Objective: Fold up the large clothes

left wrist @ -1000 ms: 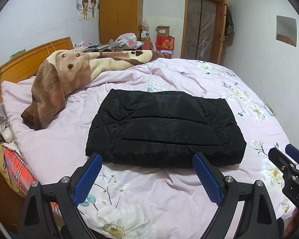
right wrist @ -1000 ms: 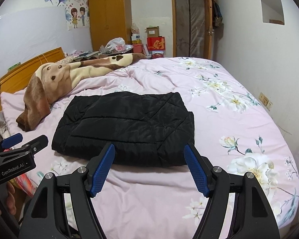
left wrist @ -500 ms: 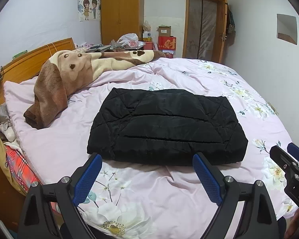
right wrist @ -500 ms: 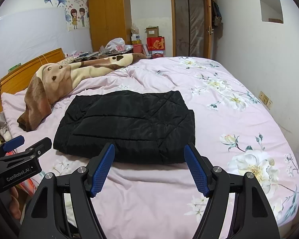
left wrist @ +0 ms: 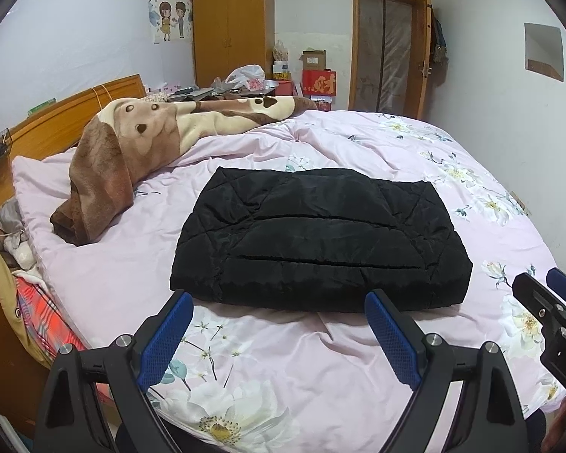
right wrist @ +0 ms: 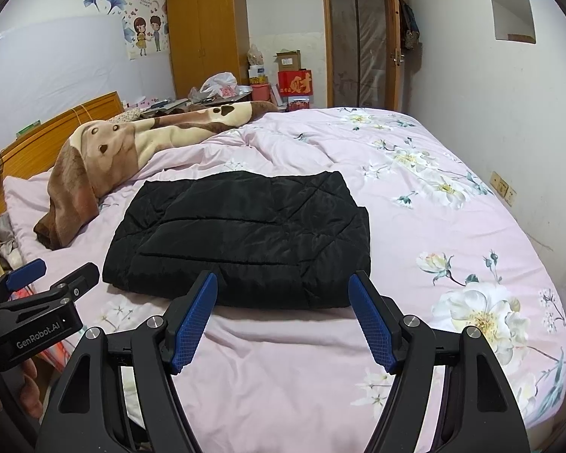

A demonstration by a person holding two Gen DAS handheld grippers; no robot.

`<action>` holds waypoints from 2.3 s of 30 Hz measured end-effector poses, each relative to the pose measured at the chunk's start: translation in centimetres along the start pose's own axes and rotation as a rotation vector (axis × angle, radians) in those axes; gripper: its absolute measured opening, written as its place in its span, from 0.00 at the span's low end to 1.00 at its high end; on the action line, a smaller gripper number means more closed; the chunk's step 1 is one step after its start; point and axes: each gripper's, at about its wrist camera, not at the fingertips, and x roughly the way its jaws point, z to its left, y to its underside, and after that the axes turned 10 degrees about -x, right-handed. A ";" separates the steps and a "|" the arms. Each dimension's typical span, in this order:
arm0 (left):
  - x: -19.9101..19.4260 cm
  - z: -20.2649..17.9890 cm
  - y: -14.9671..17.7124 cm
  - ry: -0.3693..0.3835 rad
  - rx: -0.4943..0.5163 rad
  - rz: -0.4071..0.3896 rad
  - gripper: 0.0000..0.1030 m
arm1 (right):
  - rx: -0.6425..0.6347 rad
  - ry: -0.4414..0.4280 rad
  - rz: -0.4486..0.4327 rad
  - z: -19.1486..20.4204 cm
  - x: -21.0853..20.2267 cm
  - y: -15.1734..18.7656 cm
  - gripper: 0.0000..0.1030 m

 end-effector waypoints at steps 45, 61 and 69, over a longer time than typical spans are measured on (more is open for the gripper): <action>0.8 1.4 -0.2 -0.003 -0.016 0.027 0.90 | 0.011 0.006 0.011 0.9 0.0 -0.1 0.70; 1.0 1.5 0.0 -0.011 -0.015 0.027 0.90 | 0.014 0.006 0.012 0.8 0.1 0.0 0.70; 1.0 1.5 0.0 -0.012 -0.014 0.027 0.90 | 0.014 0.006 0.012 0.8 0.1 0.0 0.70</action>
